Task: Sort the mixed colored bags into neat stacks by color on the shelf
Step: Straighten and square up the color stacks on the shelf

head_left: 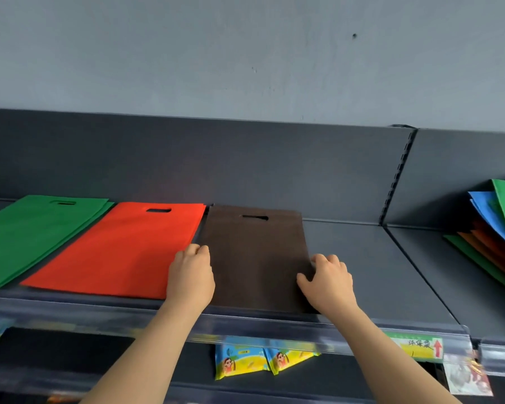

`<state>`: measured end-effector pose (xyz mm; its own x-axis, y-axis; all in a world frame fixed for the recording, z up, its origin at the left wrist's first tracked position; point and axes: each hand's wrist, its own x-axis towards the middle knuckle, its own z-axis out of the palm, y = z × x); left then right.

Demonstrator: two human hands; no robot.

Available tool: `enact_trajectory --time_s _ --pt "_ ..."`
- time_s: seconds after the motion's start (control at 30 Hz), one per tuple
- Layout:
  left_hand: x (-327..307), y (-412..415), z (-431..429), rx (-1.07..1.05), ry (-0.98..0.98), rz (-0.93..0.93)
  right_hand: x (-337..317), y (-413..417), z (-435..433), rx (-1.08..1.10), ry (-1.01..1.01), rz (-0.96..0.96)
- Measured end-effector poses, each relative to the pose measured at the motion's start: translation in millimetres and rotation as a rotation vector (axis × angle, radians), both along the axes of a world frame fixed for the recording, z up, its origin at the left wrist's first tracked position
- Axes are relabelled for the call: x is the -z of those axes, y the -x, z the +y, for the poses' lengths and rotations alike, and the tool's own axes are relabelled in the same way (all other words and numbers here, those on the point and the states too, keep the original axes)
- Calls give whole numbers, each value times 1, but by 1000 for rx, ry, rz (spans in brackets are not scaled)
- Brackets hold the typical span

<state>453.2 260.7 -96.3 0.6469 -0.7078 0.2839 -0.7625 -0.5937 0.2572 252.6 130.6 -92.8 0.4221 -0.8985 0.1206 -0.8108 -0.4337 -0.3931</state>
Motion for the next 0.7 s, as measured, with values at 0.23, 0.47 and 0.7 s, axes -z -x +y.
enact_trajectory --time_s 0.23,0.47,0.7 --pt "-28 48 -14 190 183 81 -17 28 -1 -57 142 -54" --pt "-47 119 -45 376 194 77 -36 88 -12 9 255 -65" --pt "-56 204 -105 534 190 67 -52 188 -45 127 297 -70"
